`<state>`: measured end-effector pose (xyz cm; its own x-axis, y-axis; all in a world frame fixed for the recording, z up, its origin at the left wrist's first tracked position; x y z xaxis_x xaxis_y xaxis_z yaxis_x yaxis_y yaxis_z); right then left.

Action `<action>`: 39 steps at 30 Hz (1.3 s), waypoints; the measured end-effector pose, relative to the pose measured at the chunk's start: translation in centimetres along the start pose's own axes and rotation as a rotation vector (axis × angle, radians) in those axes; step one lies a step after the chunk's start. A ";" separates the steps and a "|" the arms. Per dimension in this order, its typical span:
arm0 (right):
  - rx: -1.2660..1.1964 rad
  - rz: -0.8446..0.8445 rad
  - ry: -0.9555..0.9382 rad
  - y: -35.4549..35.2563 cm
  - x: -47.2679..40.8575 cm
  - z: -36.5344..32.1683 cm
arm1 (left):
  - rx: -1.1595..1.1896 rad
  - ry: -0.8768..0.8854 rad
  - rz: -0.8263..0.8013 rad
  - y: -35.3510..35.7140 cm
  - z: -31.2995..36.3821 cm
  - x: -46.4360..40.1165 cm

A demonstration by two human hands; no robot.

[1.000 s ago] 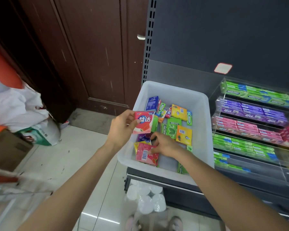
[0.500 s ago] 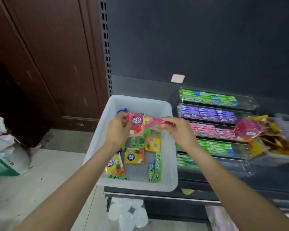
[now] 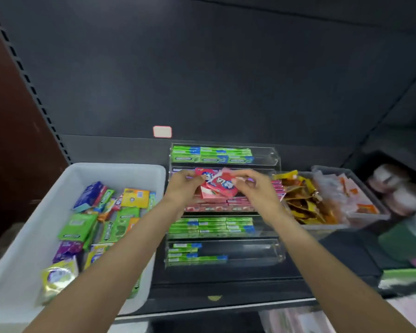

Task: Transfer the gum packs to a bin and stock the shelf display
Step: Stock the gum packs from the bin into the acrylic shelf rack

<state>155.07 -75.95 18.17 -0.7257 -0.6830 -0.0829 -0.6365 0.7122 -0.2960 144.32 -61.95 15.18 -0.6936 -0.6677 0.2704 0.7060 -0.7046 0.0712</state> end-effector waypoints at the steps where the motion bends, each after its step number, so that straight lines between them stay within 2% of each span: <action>1: -0.002 -0.009 0.003 -1.1 -0.4 0.3 | 0.002 0.003 -0.010 1.3 0.1 -0.1; 8: -0.005 -0.043 0.010 -7.6 -2.5 1.8 | -0.031 0.151 0.000 7.8 2.1 -0.2; 13: 0.094 -0.186 0.002 -10.0 -3.3 1.7 | -0.113 0.198 0.079 9.7 2.8 -0.9; 17: 0.127 0.007 0.027 -12.7 -4.8 2.0 | -0.193 0.252 0.215 9.3 3.9 -1.9; 20: -0.028 0.118 0.102 -14.0 -5.5 2.6 | -0.203 0.271 0.260 9.0 4.4 -2.5; 22: -0.206 0.081 0.160 -13.8 -5.9 3.3 | -0.200 0.261 0.253 9.3 4.6 -2.7; 24: -0.255 0.036 0.189 -13.3 -6.3 3.8 | -0.200 0.265 0.256 9.6 4.8 -3.0; 32: 0.043 0.097 0.120 -12.9 -8.8 4.3 | -0.260 0.259 0.229 10.7 5.5 -3.8; 39: 0.233 -0.062 -0.092 -12.1 -9.8 3.3 | -0.271 0.278 0.236 10.7 5.8 -4.2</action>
<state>170.79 -78.39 19.41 -0.6533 -0.7439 -0.1409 -0.5942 0.6191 -0.5134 155.63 -65.27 20.38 -0.5564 -0.8306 -0.0213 0.8122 -0.5383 -0.2249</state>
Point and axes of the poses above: each hand's wrist, its own x-axis away from the middle knuckle, its own y-axis out of the palm, z = x × y, the point moved 7 cm from there along -x, towards the middle knuckle, and after that the axes turned 2 degrees about x, right-handed, at the moved point
